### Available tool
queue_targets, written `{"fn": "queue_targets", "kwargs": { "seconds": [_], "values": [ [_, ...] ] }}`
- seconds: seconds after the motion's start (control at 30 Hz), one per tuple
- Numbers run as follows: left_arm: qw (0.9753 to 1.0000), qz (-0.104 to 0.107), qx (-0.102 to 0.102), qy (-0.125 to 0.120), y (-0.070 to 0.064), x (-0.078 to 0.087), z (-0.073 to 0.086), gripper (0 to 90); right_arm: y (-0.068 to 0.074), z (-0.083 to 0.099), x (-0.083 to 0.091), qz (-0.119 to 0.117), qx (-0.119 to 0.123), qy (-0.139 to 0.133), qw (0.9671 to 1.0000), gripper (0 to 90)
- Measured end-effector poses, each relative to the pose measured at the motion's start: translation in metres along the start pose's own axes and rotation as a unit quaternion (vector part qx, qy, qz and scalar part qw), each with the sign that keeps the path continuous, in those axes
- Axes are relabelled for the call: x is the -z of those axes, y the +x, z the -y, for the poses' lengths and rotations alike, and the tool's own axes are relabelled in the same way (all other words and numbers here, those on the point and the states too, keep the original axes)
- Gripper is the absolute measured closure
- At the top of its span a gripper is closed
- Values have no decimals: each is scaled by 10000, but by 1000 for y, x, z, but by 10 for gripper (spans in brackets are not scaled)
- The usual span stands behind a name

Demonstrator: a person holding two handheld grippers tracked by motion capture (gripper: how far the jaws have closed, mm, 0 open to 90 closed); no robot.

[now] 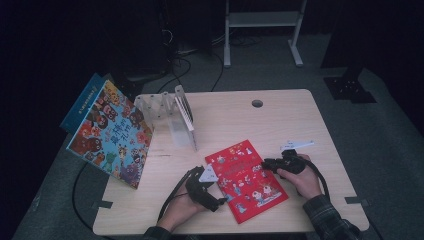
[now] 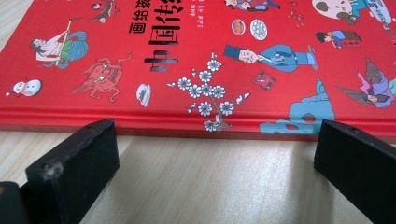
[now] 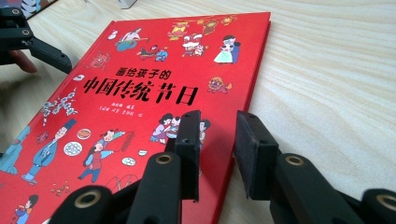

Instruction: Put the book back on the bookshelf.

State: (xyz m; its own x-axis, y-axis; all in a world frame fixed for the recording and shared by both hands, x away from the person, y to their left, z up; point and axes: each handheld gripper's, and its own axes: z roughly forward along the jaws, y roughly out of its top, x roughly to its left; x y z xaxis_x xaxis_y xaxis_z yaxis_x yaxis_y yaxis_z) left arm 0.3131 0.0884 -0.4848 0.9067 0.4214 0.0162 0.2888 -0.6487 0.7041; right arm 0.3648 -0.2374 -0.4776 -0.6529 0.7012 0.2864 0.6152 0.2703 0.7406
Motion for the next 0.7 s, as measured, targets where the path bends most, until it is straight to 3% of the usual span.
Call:
{"fn": "queue_targets", "kwargs": {
  "seconds": [0.3, 0.47, 0.7],
  "values": [
    [10000, 22, -24, -2, 0, 0, 0, 0, 0, 0, 2, -41, -3, -43, 10000, 706],
    [10000, 24, -30, -1, 0, 0, 0, 0, 1, -4, 10, -203, -26, -315, 9993, 702],
    [10000, 24, -30, 0, 0, 0, 0, 0, 1, -6, 17, -446, -109, -290, 9985, 688]
  ]
}}
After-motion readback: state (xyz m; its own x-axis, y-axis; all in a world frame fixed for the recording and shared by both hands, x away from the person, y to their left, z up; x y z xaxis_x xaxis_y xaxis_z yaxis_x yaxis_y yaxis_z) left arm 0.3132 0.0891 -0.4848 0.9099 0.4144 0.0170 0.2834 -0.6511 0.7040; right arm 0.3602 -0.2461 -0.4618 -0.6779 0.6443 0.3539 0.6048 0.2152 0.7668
